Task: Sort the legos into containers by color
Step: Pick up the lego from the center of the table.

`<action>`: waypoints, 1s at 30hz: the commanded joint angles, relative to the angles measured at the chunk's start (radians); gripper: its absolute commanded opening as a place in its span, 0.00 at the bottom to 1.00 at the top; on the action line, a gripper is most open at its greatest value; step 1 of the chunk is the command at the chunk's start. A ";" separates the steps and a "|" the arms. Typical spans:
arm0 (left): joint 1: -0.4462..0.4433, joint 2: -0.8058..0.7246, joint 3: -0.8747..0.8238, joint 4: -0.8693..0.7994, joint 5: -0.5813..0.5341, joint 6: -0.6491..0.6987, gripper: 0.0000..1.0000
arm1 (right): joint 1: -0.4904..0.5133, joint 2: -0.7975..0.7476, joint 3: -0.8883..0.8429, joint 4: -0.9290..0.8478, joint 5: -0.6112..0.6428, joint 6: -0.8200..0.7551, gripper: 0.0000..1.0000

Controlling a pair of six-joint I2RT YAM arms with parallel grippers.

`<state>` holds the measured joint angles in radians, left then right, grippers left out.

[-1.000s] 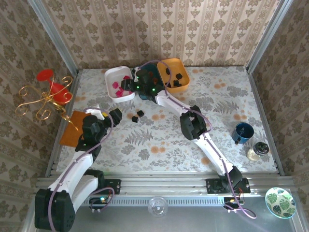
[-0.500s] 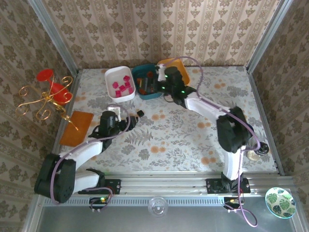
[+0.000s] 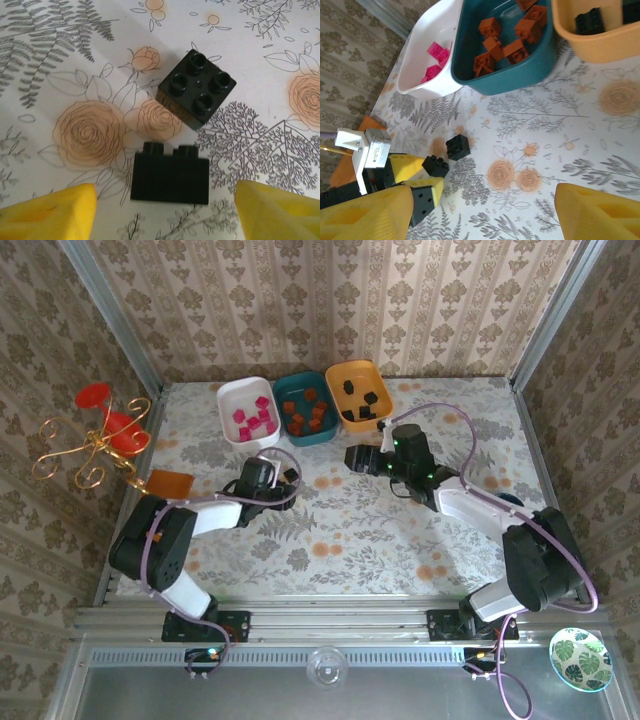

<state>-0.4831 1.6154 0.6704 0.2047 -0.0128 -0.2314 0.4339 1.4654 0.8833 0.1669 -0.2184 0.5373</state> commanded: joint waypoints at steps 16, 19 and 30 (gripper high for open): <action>0.002 0.127 0.093 0.009 0.002 0.053 0.46 | -0.011 -0.104 -0.097 -0.003 0.043 -0.023 0.77; 0.001 0.104 0.075 0.030 0.013 0.033 0.40 | -0.011 -0.127 -0.110 -0.027 0.050 -0.031 0.77; -0.014 -0.156 0.043 0.107 0.076 -0.047 0.30 | -0.015 -0.172 -0.121 -0.155 -0.003 -0.076 0.78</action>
<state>-0.4915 1.4982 0.6777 0.2665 0.0269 -0.2428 0.4252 1.3273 0.7685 0.0799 -0.1955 0.5003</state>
